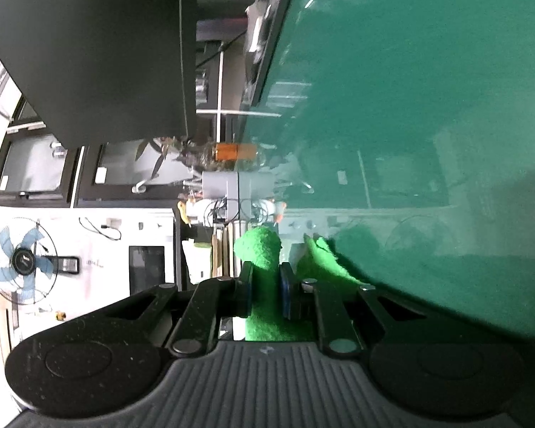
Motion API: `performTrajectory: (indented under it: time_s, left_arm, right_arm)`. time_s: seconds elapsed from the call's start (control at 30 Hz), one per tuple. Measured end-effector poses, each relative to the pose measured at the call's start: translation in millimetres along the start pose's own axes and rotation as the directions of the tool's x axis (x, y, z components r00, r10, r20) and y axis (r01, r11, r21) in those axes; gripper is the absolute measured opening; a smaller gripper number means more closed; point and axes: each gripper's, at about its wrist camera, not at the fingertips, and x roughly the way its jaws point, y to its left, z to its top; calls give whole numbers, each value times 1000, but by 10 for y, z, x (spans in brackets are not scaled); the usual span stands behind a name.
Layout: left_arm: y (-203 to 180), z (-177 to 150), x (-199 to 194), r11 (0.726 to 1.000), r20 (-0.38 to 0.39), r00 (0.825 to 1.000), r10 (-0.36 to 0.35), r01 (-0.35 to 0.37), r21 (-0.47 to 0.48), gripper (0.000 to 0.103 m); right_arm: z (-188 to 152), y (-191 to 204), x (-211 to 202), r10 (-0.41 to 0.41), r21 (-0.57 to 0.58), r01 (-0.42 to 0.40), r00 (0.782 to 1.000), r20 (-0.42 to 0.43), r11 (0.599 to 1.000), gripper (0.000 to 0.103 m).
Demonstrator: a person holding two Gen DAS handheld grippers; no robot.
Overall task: Clean bowl
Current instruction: 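Wipe the bowl's outer side with the cloth in the right tool while the left tool holds it, then rub the green cloth over the bowl rim with the right tool while the left holds it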
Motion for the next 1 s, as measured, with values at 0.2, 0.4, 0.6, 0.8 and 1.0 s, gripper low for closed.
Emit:
performTrajectory:
  time_s: [0.2, 0.4, 0.6, 0.8, 1.0]
  left_arm:
    - [-4, 0, 2, 1000, -4, 1000, -4, 4, 9, 40]
    - [-8, 8, 11, 1000, -4, 1000, -25, 25, 6, 43]
    - [-26, 11, 13, 999, -4, 999, -32, 32, 2, 46]
    - [-15, -46, -56, 1000, -6, 1000, 10, -10, -21, 40]
    - [24, -130, -133, 998, -12, 1000, 15, -16, -55, 40]
  right_arm:
    - [86, 104, 392, 7, -36, -8, 999, -48, 999, 16]
    - [62, 99, 283, 12, -46, -13, 999, -39, 999, 16]
    - [-176, -10, -220, 37, -24, -36, 998, 58, 999, 16]
    - [-233, -57, -367, 57, -9, -57, 992, 110, 998, 16]
    - [-112, -17, -276, 50, -13, -49, 994, 99, 999, 16]
